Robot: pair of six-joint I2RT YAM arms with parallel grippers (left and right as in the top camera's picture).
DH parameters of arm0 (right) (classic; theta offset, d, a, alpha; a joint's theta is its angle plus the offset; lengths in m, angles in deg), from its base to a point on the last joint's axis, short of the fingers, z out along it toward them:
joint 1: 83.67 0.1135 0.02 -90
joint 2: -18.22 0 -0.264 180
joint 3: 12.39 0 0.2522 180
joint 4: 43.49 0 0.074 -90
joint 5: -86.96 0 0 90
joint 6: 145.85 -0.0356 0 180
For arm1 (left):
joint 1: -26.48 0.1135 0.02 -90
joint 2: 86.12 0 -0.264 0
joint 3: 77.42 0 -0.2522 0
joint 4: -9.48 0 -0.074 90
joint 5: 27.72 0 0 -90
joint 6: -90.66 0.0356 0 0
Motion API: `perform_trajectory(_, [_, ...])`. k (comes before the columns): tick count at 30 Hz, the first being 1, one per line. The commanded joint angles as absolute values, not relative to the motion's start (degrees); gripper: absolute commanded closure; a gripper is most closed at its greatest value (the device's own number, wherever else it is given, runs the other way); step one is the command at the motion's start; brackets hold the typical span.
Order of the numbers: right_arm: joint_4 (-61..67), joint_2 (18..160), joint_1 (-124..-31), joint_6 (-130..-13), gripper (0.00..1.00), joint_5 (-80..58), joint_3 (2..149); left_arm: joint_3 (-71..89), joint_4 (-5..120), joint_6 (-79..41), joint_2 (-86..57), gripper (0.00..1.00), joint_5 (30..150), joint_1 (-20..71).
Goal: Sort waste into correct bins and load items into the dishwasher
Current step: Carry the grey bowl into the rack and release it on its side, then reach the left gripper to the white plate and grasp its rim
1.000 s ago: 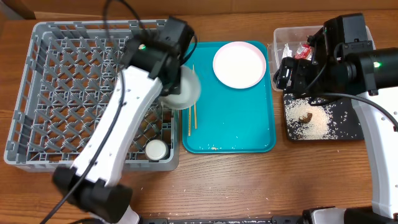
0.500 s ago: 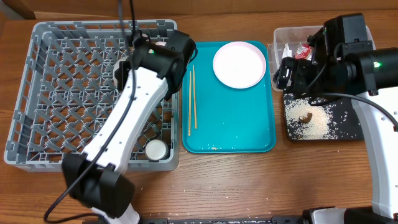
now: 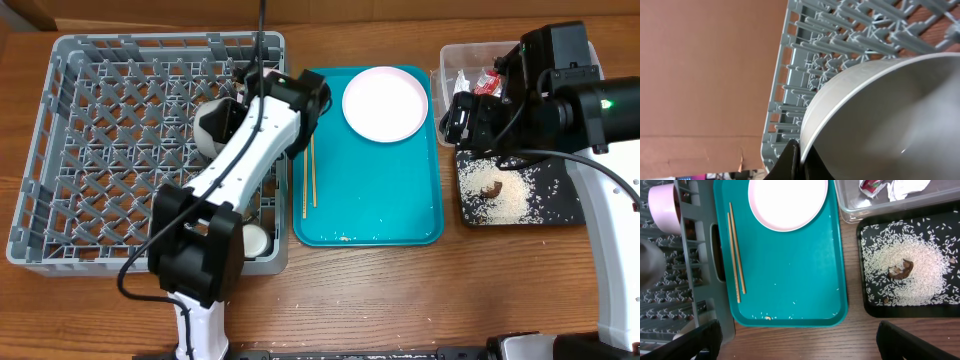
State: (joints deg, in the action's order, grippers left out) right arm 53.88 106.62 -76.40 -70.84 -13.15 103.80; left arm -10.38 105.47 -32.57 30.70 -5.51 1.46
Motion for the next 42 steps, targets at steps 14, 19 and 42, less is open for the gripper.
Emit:
perform_trajectory(14, [53.7, 105.9, -76.4, -70.8, 0.00, -12.9, 104.5, -9.9, 109.6, -37.7, 32.6, 0.96, -9.3, -1.4])
perform_trajectory(19, [53.7, 105.9, -76.4, -70.8, 0.00, -12.9, 104.5, -9.8, 113.0, -42.7, 32.6, 0.96, -9.0, -1.3])
perform_trajectory(42, [53.7, 105.9, -76.4, -70.8, 0.00, -12.9, 104.5, -1.4, 112.5, -47.1, 32.6, 0.94, -11.2, -5.0])
